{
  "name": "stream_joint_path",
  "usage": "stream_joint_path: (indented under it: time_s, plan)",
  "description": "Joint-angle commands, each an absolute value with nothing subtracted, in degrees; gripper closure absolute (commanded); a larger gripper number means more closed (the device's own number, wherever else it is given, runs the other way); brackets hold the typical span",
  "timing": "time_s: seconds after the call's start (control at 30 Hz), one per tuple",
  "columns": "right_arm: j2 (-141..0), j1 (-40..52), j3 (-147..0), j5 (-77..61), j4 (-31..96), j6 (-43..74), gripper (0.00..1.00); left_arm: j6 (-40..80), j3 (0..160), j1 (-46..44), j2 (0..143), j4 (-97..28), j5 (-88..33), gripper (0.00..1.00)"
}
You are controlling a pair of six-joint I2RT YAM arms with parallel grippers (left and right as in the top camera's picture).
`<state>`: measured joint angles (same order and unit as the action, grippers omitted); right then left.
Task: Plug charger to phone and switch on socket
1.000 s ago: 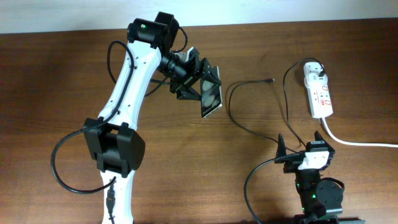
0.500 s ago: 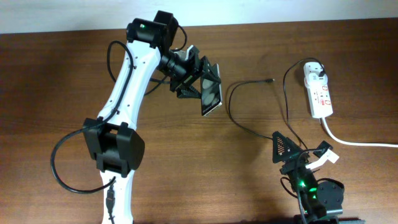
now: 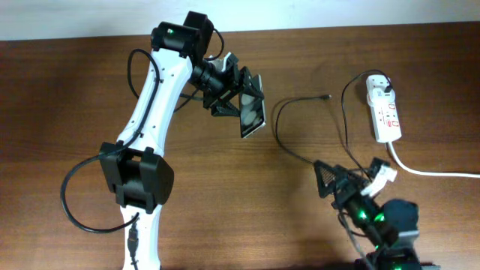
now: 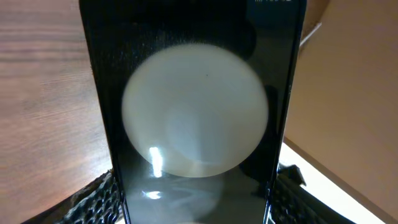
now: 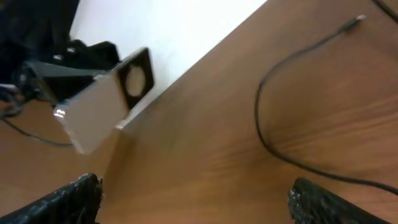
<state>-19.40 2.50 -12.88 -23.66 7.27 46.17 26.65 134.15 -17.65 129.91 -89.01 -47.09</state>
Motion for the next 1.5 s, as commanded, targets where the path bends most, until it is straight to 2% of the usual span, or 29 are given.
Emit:
stream_joint_path:
  time_s: [0.0, 0.1, 0.23, 0.33, 0.43, 0.5, 0.63, 0.7, 0.8, 0.87, 1.03, 1.33, 1.47]
  plan:
    - [-28.14, 5.72, -21.56, -27.24, 8.43, 43.88, 0.01, 26.09, 134.98, -17.47, 129.86, -88.51, -45.39, 0.52]
    - [-38.37, 14.83, -28.71, -24.67, 8.36, 43.92, 0.01, 26.11, 134.98, -17.45, 129.88, -87.13, -45.08, 0.52]
    - [-48.03, 28.05, -34.35, -11.38, 7.01, 45.12, 0.01, 26.11, 134.98, -17.45, 129.86, -85.91, -44.93, 0.52]
    - [-54.02, 33.93, -34.46, -3.60, -4.78, 45.30, 0.01, 26.11, 134.98, -17.45, 129.86, -85.03, -44.91, 0.52]
    - [-60.53, 34.98, -34.46, -4.19, -15.90, 45.25, 0.04, 26.11, 135.00, -17.45, 129.88, -84.64, -44.93, 0.52]
    - [-65.52, 34.98, -34.46, -3.73, -22.35, 45.25, 0.15, 26.11, 134.98, -17.45, 129.86, -84.64, -44.93, 0.53]
    - [-75.20, 34.98, -34.46, -2.24, -32.91, 45.98, 0.26, 26.11, 135.00, -17.45, 129.86, -84.64, -44.95, 0.52]
    - [-79.00, 34.98, -34.46, -1.21, -38.79, 47.70, 0.35, 26.11, 135.00, -17.45, 129.86, -84.62, -44.95, 0.52]
    - [-81.12, 34.98, -34.46, 4.25, -39.88, 54.39, 0.46, 26.11, 134.98, -17.45, 129.86, -84.64, -44.95, 0.52]
    - [-81.38, 34.98, -34.46, 6.55, -39.90, 60.40, 0.47, 26.11, 134.98, -17.45, 129.86, -84.64, -44.95, 0.52]
    - [-81.38, 34.98, -34.85, 8.45, -40.14, 63.96, 0.52, 26.11, 135.00, -17.47, 129.86, -83.55, -44.91, 0.53]
    - [-81.38, 34.98, -34.85, 9.76, -40.10, 65.28, 0.53, 27.42, 135.00, -21.28, 129.86, -81.38, -39.55, 0.56]
    - [-81.38, 34.98, -34.85, 10.00, -39.88, 65.28, 0.61, 27.88, 135.00, -21.76, 129.86, -81.14, -39.13, 0.58]
